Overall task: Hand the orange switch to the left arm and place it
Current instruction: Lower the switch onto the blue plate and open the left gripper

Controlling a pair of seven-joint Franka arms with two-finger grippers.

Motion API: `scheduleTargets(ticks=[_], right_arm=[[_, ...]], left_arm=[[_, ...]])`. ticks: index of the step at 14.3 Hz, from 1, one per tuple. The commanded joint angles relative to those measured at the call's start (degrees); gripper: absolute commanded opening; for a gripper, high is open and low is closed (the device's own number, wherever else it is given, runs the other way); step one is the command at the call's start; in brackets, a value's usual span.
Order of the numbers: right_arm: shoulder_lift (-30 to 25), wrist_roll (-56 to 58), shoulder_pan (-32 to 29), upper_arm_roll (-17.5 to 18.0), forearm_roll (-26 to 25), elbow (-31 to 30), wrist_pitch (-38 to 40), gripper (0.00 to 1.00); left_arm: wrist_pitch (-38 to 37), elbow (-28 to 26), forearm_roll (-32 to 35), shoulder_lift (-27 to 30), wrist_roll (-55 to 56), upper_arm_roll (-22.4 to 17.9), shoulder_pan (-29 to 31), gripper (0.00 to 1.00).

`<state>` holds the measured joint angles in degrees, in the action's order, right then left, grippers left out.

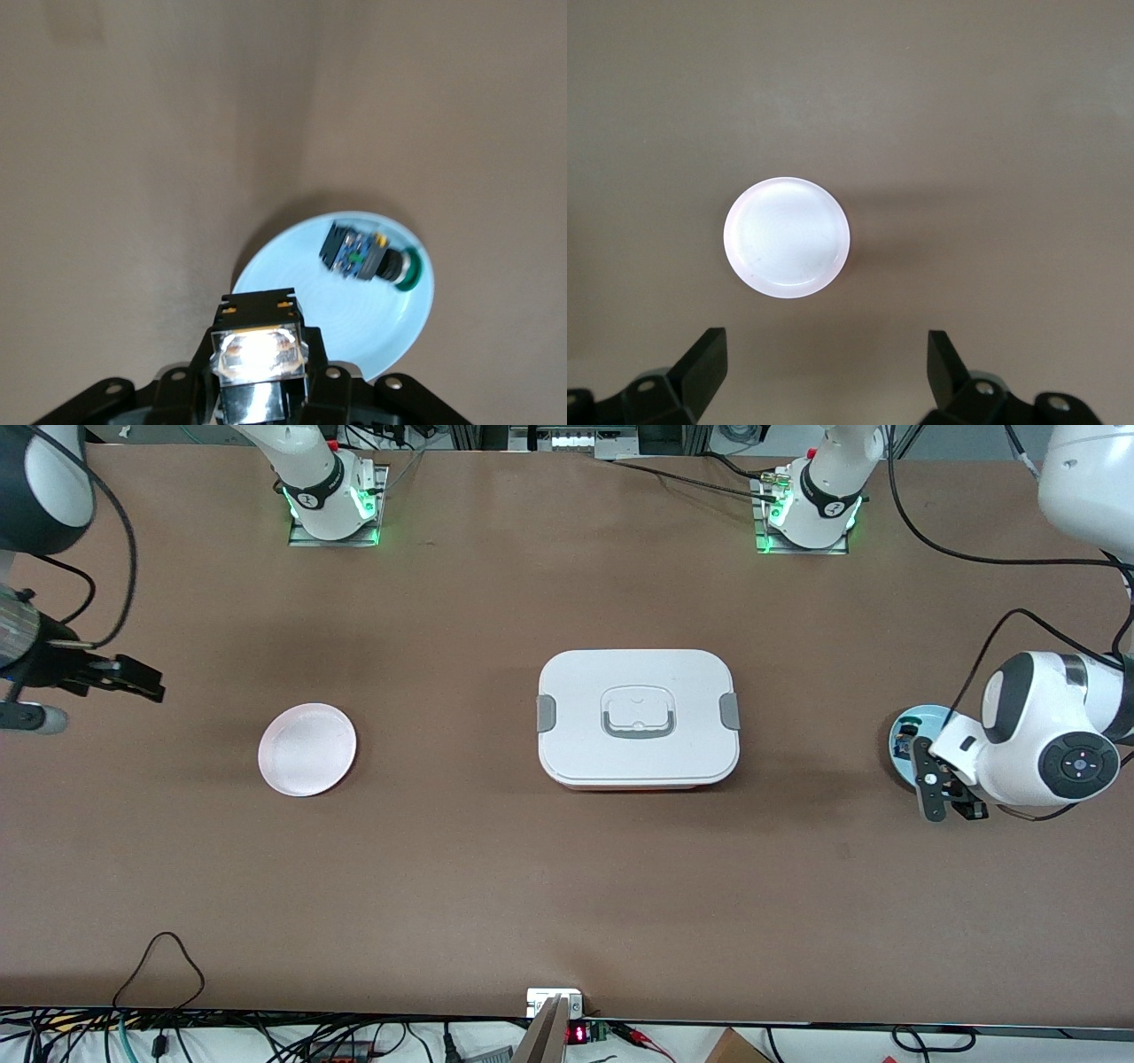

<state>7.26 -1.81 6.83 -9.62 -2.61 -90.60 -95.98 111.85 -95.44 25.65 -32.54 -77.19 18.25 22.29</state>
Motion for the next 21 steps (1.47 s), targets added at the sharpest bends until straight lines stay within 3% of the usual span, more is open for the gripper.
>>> scheduleTargets(ticks=[1,5,7,9,11,15,18,21], right_arm=[[-2.8,-0.5,-1.5,1.6,-0.5,-0.9,1.8,1.0],[-5.7,-0.4,-1.3,1.5,0.6,-8.1,-6.3,1.0],[-5.6,1.2,-1.4,1.6,0.4,-6.6,-5.3,1.0],[-5.1,4.9,-1.9,1.4,0.3,-4.1,-3.8,1.0],[-5.1,5.8,-1.9,1.4,0.3,-3.1,-2.8,1.0],[-5.1,5.2,-1.6,1.4,0.8,-3.0,-2.5,1.0],[-5.1,5.2,-1.5,1.4,0.7,-2.7,-0.9,1.0],[-5.1,5.2,-1.5,1.4,0.7,-2.7,-0.8,1.0]], left_arm=[[5.3,-6.2,2.0,-0.1,-2.5,1.0,5.6,0.18],[8.0,-9.9,4.6,-1.7,-2.5,1.0,8.3,0.19],[9.3,-9.9,4.9,-2.7,-2.5,1.0,8.8,0.27],[9.8,-9.8,4.9,-2.9,-2.5,1.1,8.9,0.47],[8.9,-9.4,4.8,-2.1,-2.6,1.7,8.9,1.0],[0.2,-6.0,3.5,1.0,-1.5,4.9,8.5,1.0],[-16.3,3.6,-3.9,1.2,4.8,7.9,7.9,1.0],[-29.0,12.4,-5.4,1.3,16.1,10.5,5.6,1.0]])
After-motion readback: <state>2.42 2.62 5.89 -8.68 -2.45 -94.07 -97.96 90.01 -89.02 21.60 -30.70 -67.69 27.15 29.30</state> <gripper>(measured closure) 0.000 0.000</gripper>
